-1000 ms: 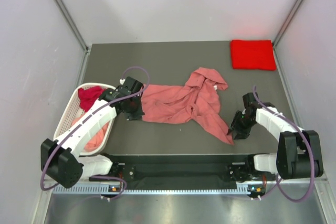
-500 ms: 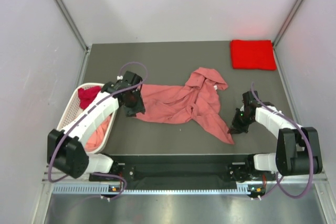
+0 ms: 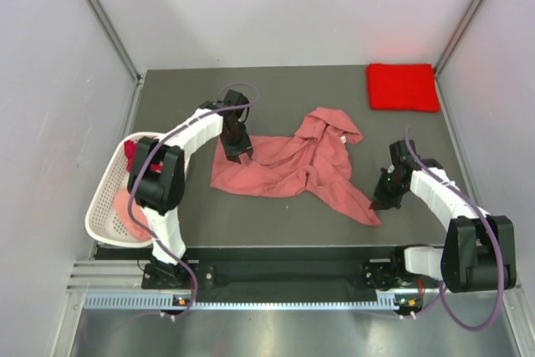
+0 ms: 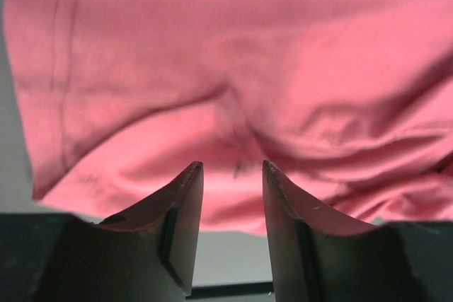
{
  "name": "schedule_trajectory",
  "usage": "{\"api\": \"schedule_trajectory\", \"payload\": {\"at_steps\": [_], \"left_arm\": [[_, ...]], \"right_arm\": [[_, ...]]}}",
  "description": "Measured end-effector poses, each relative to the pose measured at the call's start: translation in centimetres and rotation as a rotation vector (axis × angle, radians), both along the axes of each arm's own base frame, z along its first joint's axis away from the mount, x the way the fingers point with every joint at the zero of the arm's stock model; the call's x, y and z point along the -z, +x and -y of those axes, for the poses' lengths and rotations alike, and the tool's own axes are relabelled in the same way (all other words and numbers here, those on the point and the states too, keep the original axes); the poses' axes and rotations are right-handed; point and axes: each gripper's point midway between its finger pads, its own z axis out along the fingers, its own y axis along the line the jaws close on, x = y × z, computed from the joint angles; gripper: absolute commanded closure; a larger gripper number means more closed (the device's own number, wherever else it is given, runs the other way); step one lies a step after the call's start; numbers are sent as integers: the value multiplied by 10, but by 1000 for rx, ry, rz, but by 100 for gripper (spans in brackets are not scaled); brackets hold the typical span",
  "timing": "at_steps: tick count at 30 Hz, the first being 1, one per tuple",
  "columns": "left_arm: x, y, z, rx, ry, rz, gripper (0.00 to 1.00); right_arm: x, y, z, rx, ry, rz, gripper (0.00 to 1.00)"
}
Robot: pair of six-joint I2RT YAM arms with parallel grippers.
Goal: Fold and stack the t-shirts
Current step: Flatten the tshirt out
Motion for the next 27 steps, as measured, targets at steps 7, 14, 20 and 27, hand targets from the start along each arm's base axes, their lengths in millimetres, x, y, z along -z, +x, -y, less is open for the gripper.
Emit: {"api": "schedule_trajectory", "payload": {"at_steps": [7,14,20,27], "left_arm": [[15,23,5,-7,23,-5,57],[25,27,-6,-35,94,-10,63],[27,28,-7,-49,103,-4,76],[34,30,-6,-40,104,-10,73]], "right_arm": [[0,-2,-1,-6,7,-6,100],[2,-3,-2,-11,12,-18,100],[2,-3,-4,-14,21,-21,100],[2,-4,-4,-21,21,-23,100]]}}
